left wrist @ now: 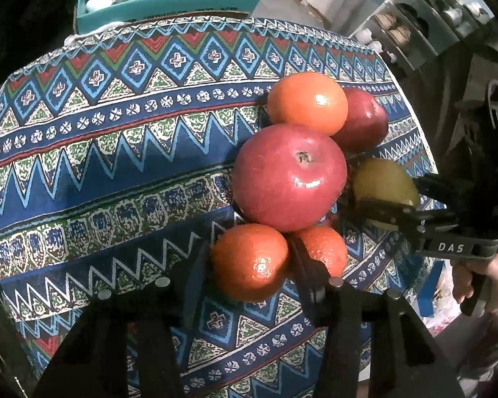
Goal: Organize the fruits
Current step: 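Grasp an orange with the left tool while the right tool grasps the green-yellow mango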
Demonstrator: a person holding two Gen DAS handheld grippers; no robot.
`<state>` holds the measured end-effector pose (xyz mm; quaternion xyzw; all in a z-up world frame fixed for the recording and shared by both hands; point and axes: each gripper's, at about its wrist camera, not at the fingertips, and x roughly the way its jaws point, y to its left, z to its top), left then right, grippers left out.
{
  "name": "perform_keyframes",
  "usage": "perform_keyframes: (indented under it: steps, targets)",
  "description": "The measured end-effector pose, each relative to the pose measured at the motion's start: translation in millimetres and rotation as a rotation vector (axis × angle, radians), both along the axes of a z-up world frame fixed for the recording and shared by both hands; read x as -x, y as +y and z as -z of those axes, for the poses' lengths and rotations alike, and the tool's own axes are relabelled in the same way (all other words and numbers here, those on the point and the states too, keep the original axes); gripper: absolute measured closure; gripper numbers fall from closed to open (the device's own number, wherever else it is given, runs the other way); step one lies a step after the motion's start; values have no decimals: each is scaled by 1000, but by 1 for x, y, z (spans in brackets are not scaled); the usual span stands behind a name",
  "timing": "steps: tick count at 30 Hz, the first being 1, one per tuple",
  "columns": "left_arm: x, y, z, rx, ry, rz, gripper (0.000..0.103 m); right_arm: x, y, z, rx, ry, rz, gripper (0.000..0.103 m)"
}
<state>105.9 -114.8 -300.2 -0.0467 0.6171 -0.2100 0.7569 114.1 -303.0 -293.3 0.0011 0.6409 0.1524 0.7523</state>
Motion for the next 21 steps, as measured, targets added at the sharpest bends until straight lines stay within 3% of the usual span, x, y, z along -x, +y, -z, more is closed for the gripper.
perform_keyframes:
  steps: [5,21]
  targets:
    - [3,-3,-8,-22,-32,19,54,1,-2,-8,-3,-12,-8,39]
    - [14,14,-63,43,-125,-15,55,8,3,-67,-92,-127,-36,39]
